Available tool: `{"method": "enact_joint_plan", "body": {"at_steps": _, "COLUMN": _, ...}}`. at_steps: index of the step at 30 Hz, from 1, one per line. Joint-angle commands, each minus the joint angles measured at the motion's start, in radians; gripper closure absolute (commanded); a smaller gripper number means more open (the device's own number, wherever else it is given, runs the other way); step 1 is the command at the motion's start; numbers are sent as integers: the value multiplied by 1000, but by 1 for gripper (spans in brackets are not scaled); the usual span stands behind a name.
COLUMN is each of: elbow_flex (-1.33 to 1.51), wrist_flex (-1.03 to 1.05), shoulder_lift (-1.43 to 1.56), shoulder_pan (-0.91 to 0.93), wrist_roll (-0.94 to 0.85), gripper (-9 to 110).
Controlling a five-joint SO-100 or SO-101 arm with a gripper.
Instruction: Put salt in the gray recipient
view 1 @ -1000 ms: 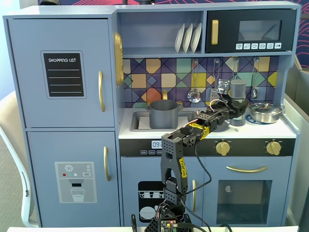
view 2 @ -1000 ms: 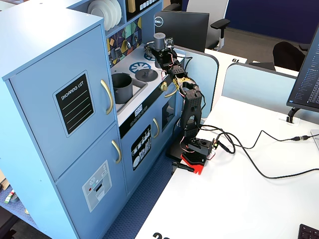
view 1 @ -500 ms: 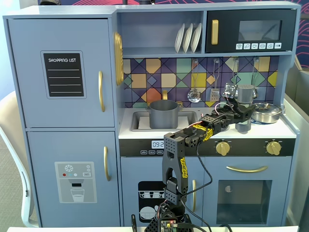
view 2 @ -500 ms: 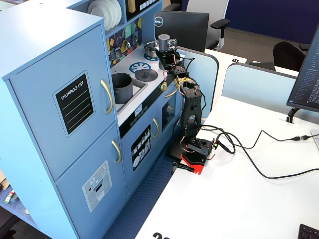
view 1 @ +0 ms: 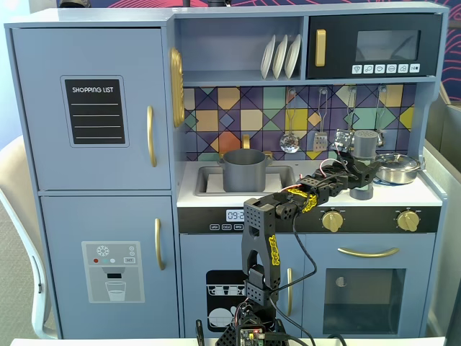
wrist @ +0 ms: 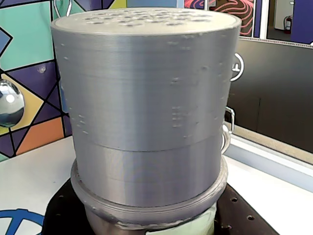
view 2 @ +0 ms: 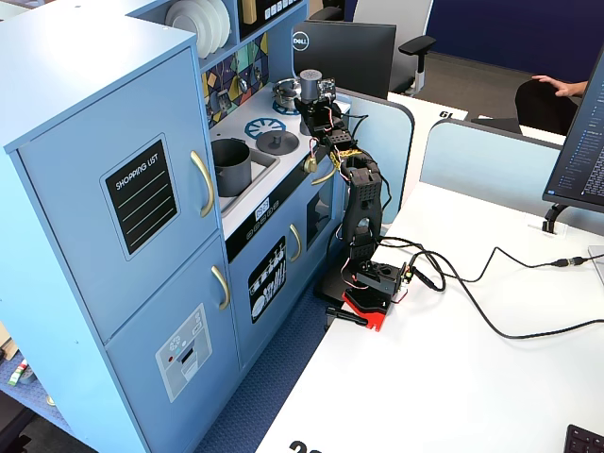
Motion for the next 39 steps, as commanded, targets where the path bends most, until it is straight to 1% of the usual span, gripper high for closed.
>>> {"method": "enact_joint_plan", "body": {"at_steps": 1, "elbow_flex": -3, "wrist_flex": -18, "shoulder_lift": 11, "shoulder_pan": 3, "wrist_roll": -3, "gripper": 97}}
{"method": "enact_joint_plan", "body": {"at_steps": 5, "elbow_flex": 2, "wrist_flex": -23, "shoulder_lift": 21, "shoulder_pan": 18, "wrist_roll": 60, "gripper": 71}}
{"method": "enact_joint_plan", "body": {"at_steps": 8, "elbow_flex": 6, "wrist_flex": -25, "shoulder_lift": 31, "shoulder_pan": 32, "wrist_roll": 64, "gripper": 59}}
{"method": "enact_joint_plan", "body": {"at_steps": 11, "elbow_flex": 11, "wrist_flex": -15, "shoulder_lift": 46, "shoulder_pan": 43, "wrist_roll": 72, "gripper": 53}}
{"method": "enact_joint_plan", "body": {"at_steps": 16, "elbow_flex": 29, "wrist_flex": 31, "shoulder_lift": 109, "shoulder_pan": 52, "wrist_roll": 61, "gripper": 50}}
{"method": "enact_joint_plan", "body": {"at_steps": 21, "elbow_flex": 138, "wrist_flex": 187, "shoulder_lift": 302, "shoulder_pan": 60, "wrist_roll": 48, "gripper": 51}}
{"method": "enact_joint_plan", "body": {"at_steps": 25, "elbow_flex": 298, "wrist_flex": 365, "shoulder_lift": 571, "shoulder_pan": 44, "wrist_roll": 49, "gripper": 54}}
{"method": "enact_joint_plan", "body": {"at_steps": 28, "elbow_flex": 408, "wrist_flex": 575, "shoulder_lift": 798, "shoulder_pan": 11, "wrist_roll": 35, "gripper": 66}}
{"method": "enact_joint_plan", "body": {"at_steps": 30, "elbow_flex": 462, "wrist_flex": 772, "shoulder_lift": 939, "shoulder_pan": -34, "wrist_roll": 6, "gripper": 79}}
{"method": "enact_joint_plan", "body": {"at_steps": 34, "elbow_flex": 532, "wrist_flex": 1104, "shoulder_lift": 1123, "shoulder_pan": -178, "wrist_roll": -14, "gripper": 93}}
{"method": "enact_joint_plan", "body": {"at_steps": 36, "elbow_flex": 574, "wrist_flex": 1178, "shoulder_lift": 1173, "shoulder_pan": -281, "wrist_roll": -44, "gripper": 98}}
{"method": "enact_joint_plan", "body": {"at_steps": 39, "elbow_flex": 649, "wrist_flex": 1209, "shoulder_lift": 1209, "shoulder_pan": -425, "wrist_roll": -86, "gripper": 101}}
